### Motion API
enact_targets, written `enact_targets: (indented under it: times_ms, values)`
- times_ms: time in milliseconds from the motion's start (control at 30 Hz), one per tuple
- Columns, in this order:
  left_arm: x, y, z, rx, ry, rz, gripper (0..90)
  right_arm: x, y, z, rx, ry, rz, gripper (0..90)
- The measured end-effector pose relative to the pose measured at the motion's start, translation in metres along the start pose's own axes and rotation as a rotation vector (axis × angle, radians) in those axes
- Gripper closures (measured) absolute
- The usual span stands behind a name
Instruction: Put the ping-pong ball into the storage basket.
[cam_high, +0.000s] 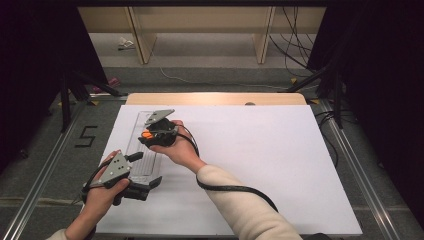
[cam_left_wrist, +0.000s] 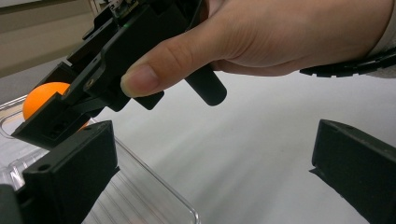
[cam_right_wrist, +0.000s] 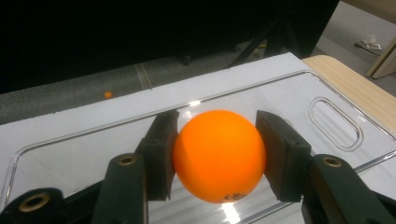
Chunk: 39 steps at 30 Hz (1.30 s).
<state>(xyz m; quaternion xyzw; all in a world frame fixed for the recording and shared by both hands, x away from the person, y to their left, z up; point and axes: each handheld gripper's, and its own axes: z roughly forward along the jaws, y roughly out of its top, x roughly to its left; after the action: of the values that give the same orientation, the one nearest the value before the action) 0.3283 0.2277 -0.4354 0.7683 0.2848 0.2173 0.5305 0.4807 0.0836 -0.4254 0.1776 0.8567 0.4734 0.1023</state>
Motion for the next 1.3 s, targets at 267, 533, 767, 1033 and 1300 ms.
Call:
enact_targets:
  times_ms: [267,533,767,1033,1300]
  values:
    - [0.000,0.000,0.000,-0.001,0.000,0.000,0.0,-0.001,0.002,0.002,0.003,-0.001,0.000,51.3]
    - [0.000,0.000,0.000,-0.001,0.000,0.003,0.0,-0.002,0.002,0.004,0.007,0.001,0.003,51.3]
    - [0.000,0.000,0.000,-0.001,0.000,0.002,0.0,-0.002,0.003,0.007,0.012,0.001,0.000,51.3]
    - [0.000,0.000,0.000,-0.002,-0.001,0.001,0.0,-0.003,0.003,0.011,0.021,-0.001,-0.002,51.2]
    - [0.000,0.000,0.000,-0.002,-0.001,0.001,0.0,-0.004,0.002,0.014,0.031,0.003,0.000,51.2]
